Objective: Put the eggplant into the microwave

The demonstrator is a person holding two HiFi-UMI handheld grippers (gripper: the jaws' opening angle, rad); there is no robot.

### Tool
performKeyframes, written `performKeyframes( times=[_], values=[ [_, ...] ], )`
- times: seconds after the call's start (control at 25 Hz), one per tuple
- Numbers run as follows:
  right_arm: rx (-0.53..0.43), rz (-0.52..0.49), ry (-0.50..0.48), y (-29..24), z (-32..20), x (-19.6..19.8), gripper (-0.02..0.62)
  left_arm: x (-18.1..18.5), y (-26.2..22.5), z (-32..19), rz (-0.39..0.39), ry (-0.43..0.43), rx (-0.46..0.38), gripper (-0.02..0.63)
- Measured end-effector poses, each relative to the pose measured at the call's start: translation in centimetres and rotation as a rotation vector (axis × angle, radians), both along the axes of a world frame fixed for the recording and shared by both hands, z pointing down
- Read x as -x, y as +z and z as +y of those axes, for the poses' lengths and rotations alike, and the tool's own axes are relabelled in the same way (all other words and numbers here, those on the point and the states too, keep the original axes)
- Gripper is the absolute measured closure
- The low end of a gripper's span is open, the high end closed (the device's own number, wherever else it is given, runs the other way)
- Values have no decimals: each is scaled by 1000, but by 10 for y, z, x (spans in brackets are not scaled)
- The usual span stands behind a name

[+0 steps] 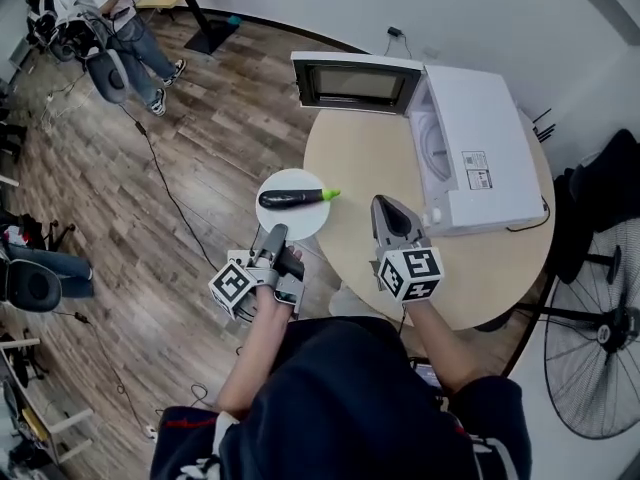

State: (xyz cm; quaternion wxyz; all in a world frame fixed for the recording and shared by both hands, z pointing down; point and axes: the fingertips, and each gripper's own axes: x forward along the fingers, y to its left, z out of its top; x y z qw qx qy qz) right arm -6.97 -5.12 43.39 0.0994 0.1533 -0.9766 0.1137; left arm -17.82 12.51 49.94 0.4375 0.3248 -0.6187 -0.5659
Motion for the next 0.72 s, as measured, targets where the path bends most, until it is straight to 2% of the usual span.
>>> performKeyframes(
  times=[0.48, 0.72],
  values=[
    [51, 0, 12, 11, -40, 5, 584, 6, 0, -56, -6, 48, 3, 578],
    [68, 18, 51, 19, -50, 5, 584, 10, 9, -72, 12, 106, 19, 577]
  ],
)
